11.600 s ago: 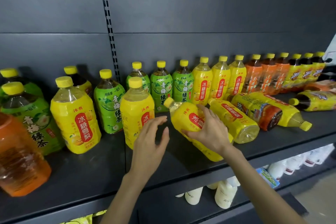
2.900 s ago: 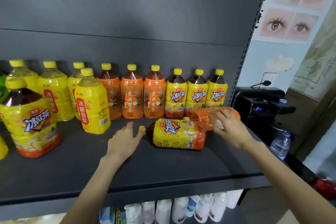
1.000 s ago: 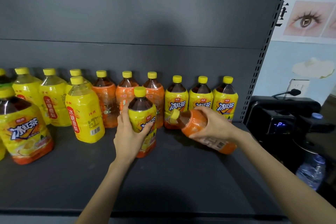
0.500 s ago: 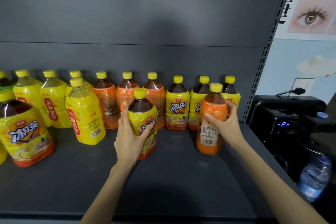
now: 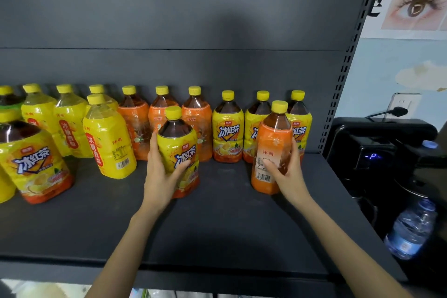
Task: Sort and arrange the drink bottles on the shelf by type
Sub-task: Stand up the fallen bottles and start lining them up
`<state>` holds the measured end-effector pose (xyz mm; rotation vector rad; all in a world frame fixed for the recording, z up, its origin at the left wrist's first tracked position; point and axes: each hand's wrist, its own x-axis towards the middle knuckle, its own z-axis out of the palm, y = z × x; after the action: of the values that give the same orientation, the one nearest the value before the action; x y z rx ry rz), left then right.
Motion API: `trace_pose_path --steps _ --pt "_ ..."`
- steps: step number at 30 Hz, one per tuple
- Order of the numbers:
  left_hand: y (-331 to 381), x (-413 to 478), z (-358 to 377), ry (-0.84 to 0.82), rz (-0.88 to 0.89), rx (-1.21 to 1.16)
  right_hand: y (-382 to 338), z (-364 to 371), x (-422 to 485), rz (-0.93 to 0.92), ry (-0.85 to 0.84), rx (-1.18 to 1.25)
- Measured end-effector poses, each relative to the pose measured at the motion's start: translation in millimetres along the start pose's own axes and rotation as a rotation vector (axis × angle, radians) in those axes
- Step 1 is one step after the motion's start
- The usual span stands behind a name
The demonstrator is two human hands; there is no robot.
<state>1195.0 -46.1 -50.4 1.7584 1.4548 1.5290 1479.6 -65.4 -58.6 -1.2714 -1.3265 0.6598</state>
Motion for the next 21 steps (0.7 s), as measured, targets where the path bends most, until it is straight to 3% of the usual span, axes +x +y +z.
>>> trace_pose_path --steps 5,8,12,17,21 --pt "-13 -26 -29 -0.168 -0.072 0.259 3 -15 -6 0.002 -0.121 -0.145" --pt "-13 -61 -52 -0.133 -0.107 0.594 6 -21 -21 0.019 -0.167 -0.339" --pt "-9 -98 -98 -0.014 -0.085 0.823 -9 -21 -63 -0.003 -0.168 -0.611" --pt "-6 -133 -147 0.079 -0.108 0.906 -43 -2 -114 -0.131 -0.092 -0.723" --pt "-10 -149 -183 0.109 -0.137 0.903 -64 32 -139 -0.192 -0.148 -0.738"
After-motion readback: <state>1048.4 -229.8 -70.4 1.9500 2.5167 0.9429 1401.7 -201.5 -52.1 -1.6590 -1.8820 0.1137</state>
